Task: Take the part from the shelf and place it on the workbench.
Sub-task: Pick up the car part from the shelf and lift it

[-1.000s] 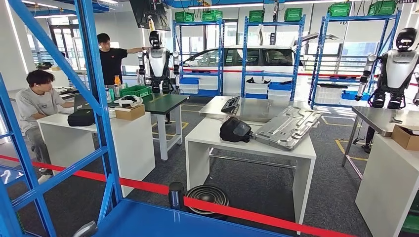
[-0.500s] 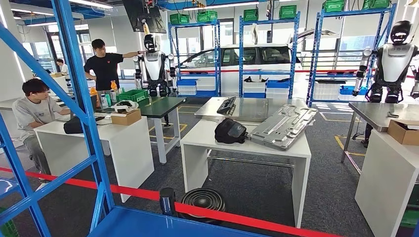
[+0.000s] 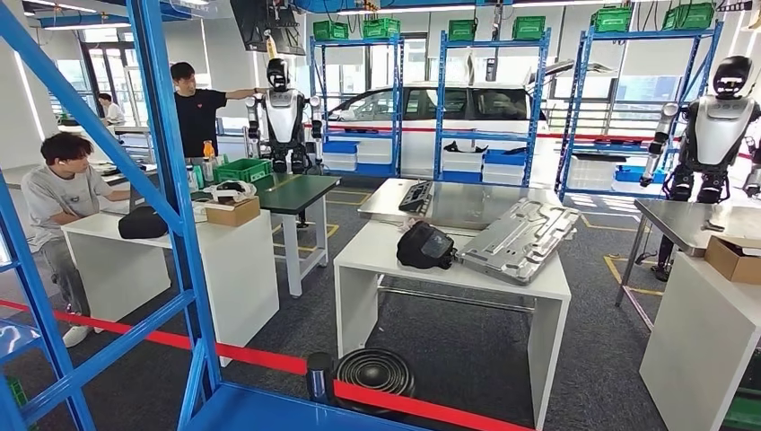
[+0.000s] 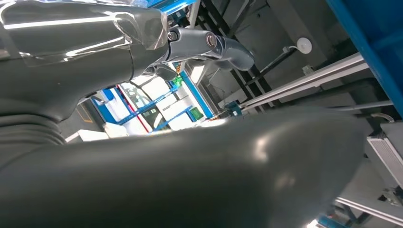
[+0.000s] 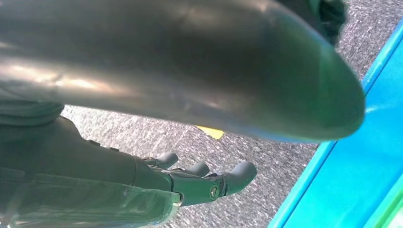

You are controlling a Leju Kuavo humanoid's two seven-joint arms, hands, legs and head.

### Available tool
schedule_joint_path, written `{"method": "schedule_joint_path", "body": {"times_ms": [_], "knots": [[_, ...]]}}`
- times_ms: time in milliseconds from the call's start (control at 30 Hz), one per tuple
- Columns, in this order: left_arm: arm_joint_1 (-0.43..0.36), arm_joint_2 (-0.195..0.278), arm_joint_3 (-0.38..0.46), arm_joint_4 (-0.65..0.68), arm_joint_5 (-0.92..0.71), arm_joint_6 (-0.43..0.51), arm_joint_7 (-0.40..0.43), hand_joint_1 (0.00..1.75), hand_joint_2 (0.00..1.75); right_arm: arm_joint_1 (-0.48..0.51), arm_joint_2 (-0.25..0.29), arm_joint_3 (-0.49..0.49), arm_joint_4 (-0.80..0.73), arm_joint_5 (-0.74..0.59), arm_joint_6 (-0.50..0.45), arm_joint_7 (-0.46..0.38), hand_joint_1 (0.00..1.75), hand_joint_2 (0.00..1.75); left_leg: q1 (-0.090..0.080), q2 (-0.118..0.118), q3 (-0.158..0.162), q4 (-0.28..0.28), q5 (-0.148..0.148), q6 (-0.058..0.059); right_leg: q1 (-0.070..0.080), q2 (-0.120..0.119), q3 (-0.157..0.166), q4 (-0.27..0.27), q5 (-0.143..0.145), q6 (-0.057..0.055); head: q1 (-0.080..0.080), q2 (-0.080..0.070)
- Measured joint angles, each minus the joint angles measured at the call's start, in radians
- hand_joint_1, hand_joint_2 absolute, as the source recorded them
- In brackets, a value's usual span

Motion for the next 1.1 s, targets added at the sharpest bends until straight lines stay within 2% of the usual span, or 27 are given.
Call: {"method": "schedule_joint_path", "body": {"times_ms": [67, 100, 167, 267, 333, 400, 433, 467, 500, 567, 633, 733, 800, 833, 900, 933, 967, 1000, 1033, 1067, 1100], "knots": [[0.0, 0.001, 0.0, 0.001, 0.0, -0.001, 0.001, 0.0, 0.0, -0.005, -0.004, -0.001, 0.006, 0.006, -0.014, -0.01, 0.0, 0.0, -0.002, -0.001, 0.002, 0.001, -0.001, -0.006, 0.002, -0.002, 0.053, -0.118, 0.048, 0.002, 0.001, 0.0], [-0.001, 0.001, -0.002, 0.001, -0.001, -0.003, 0.002, 0.0, 0.0, -0.008, -0.005, -0.004, 0.01, 0.008, -0.022, -0.016, 0.0, 0.0, -0.003, -0.001, 0.003, 0.0, -0.002, -0.011, 0.004, -0.003, 0.071, -0.156, 0.062, -0.005, 0.001, 0.0], [-0.002, 0.001, -0.008, 0.0, -0.007, -0.009, 0.012, 0.0, 0.0, -0.014, -0.007, -0.014, 0.017, 0.011, -0.031, -0.023, 0.0, 0.0, -0.006, -0.002, 0.005, -0.006, 0.001, -0.025, 0.009, -0.003, 0.079, -0.178, 0.073, -0.023, 0.001, 0.0], [-0.003, 0.0, -0.017, -0.005, -0.019, -0.013, 0.024, 0.0, 0.0, -0.016, -0.001, -0.03, 0.017, 0.012, -0.03, -0.027, 0.0, 0.0, -0.003, -0.002, 0.005, -0.003, -0.005, -0.041, 0.001, -0.002, 0.09, -0.196, 0.084, -0.044, 0.0, 0.0], [-0.002, 0.0, -0.02, -0.01, -0.026, -0.013, 0.027, 0.0, 0.0, -0.017, 0.007, -0.041, 0.016, 0.015, -0.025, -0.023, 0.0, 0.0, 0.001, -0.004, -0.025, 0.067, -0.05, -0.051, -0.005, -0.002, 0.097, -0.205, 0.089, -0.052, -0.002, 0.0], [-0.001, 0.0, -0.024, -0.012, -0.031, -0.012, 0.029, 0.0, 0.0, -0.018, 0.017, -0.053, 0.015, 0.022, -0.016, -0.018, 0.0, 0.0, 0.006, -0.005, -0.075, 0.178, -0.103, -0.06, -0.005, -0.002, 0.098, -0.206, 0.09, -0.054, -0.004, 0.0], [0.0, 0.0, -0.026, -0.014, -0.033, -0.012, 0.03, 0.0, 0.0, -0.018, 0.022, -0.058, 0.014, 0.028, -0.01, -0.017, 0.0, 0.0, 0.008, -0.005, -0.091, 0.212, -0.111, -0.062, -0.004, -0.002, 0.098, -0.206, 0.09, -0.054, -0.004, 0.0], [0.0, 0.0, -0.027, -0.017, -0.034, -0.013, 0.032, 0.0, 0.0, -0.018, 0.027, -0.063, 0.014, 0.033, -0.003, -0.017, 0.0, 0.0, 0.009, -0.005, -0.09, 0.211, -0.101, -0.063, -0.004, -0.002, 0.098, -0.206, 0.09, -0.054, -0.004, 0.0], [0.001, 0.0, -0.028, -0.022, -0.034, -0.014, 0.035, 0.0, 0.0, -0.018, 0.031, -0.068, 0.012, 0.039, 0.003, -0.018, 0.0, 0.0, 0.01, -0.005, -0.07, 0.173, -0.076, -0.062, -0.004, -0.002, 0.099, -0.206, 0.09, -0.054, -0.004, 0.0], [0.0, 0.0, -0.03, -0.032, -0.034, -0.016, 0.041, 0.0, 0.0, -0.018, 0.04, -0.075, 0.006, 0.049, 0.014, -0.022, 0.0, 0.0, 0.008, -0.005, -0.002, 0.043, -0.02, -0.055, -0.003, 0.0, 0.102, -0.207, 0.09, -0.052, -0.005, 0.0], [0.0, 0.0, -0.03, -0.041, -0.033, -0.017, 0.044, 0.0, 0.0, -0.019, 0.047, -0.081, 0.0, 0.056, 0.022, -0.024, 0.0, 0.0, 0.002, -0.006, 0.037, -0.034, -0.002, -0.045, -0.001, 0.0, 0.103, -0.21, 0.092, -0.045, -0.005, 0.0], [0.0, 0.002, -0.03, -0.05, -0.031, -0.019, 0.046, 0.0, 0.0, -0.02, 0.054, -0.096, -0.01, 0.071, 0.036, -0.026, 0.0, 0.0, -0.001, -0.006, 0.044, -0.055, 0.007, -0.029, -0.001, 0.0, 0.106, -0.221, 0.099, -0.027, -0.005, 0.0], [0.0, 0.002, -0.03, -0.056, -0.031, -0.02, 0.045, 0.0, 0.0, -0.021, 0.058, -0.11, -0.02, 0.081, 0.043, -0.027, 0.0, 0.0, 0.004, -0.004, 0.059, -0.082, 0.024, -0.013, 0.002, -0.001, 0.096, -0.199, 0.084, -0.024, -0.004, 0.0], [0.0, 0.002, -0.03, -0.058, -0.031, -0.02, 0.045, 0.0, 0.0, -0.022, 0.059, -0.117, -0.025, 0.083, 0.047, -0.027, 0.0, 0.0, 0.006, -0.002, 0.065, -0.093, 0.032, -0.007, 0.003, -0.001, 0.077, -0.159, 0.063, -0.026, -0.003, 0.0], [0.0, 0.003, -0.03, -0.059, -0.03, -0.021, 0.045, 0.0, 0.0, -0.022, 0.06, -0.13, -0.032, 0.086, 0.051, -0.027, 0.0, 0.0, 0.004, -0.001, 0.065, -0.098, 0.036, -0.003, 0.003, -0.001, 0.025, -0.045, 0.015, -0.029, -0.001, 0.0], [0.0, 0.003, -0.03, -0.059, -0.03, -0.021, 0.045, 0.0, 0.0, -0.021, 0.061, -0.135, -0.035, 0.087, 0.052, -0.027, 0.0, 0.0, 0.004, -0.001, 0.065, -0.098, 0.036, -0.003, 0.003, -0.001, 0.005, -0.002, 0.003, -0.027, 0.0, 0.0], [0.001, 0.003, -0.03, -0.059, -0.03, -0.021, 0.045, 0.0, 0.0, -0.02, 0.062, -0.14, -0.037, 0.089, 0.053, -0.027, 0.0, 0.0, 0.003, -0.001, 0.065, -0.098, 0.035, -0.003, 0.002, -0.001, 0.001, 0.007, 0.005, -0.021, 0.0, 0.0], [0.001, 0.003, -0.03, -0.059, -0.03, -0.021, 0.045, 0.0, 0.0, -0.02, 0.063, -0.143, -0.039, 0.09, 0.053, -0.027, 0.0, 0.0, 0.004, -0.002, 0.066, -0.097, 0.035, -0.004, 0.001, -0.002, 0.017, -0.024, 0.023, -0.014, 0.001, 0.0], [0.0, 0.003, -0.03, -0.059, -0.03, -0.021, 0.045, 0.0, 0.0, -0.02, 0.063, -0.146, -0.042, 0.092, 0.055, -0.027, 0.0, 0.0, 0.004, -0.002, 0.068, -0.097, 0.034, -0.006, 0.0, -0.002, 0.05, -0.089, 0.05, -0.006, 0.002, 0.0], [-0.001, 0.005, -0.03, -0.059, -0.03, -0.021, 0.045, 0.0, 0.0, -0.02, 0.064, -0.149, -0.046, 0.094, 0.057, -0.027, 0.0, 0.0, 0.003, -0.003, 0.069, -0.095, 0.032, -0.009, -0.001, -0.003, 0.084, -0.157, 0.074, -0.004, 0.002, 0.0], [-0.004, 0.007, -0.03, -0.059, -0.03, -0.021, 0.045, 0.0, 0.0, -0.02, 0.066, -0.152, -0.051, 0.097, 0.062, -0.026, 0.0, 0.0, 0.001, -0.003, 0.07, -0.092, 0.029, -0.014, -0.001, -0.004, 0.112, -0.213, 0.093, -0.006, 0.002, 0.0]]}}
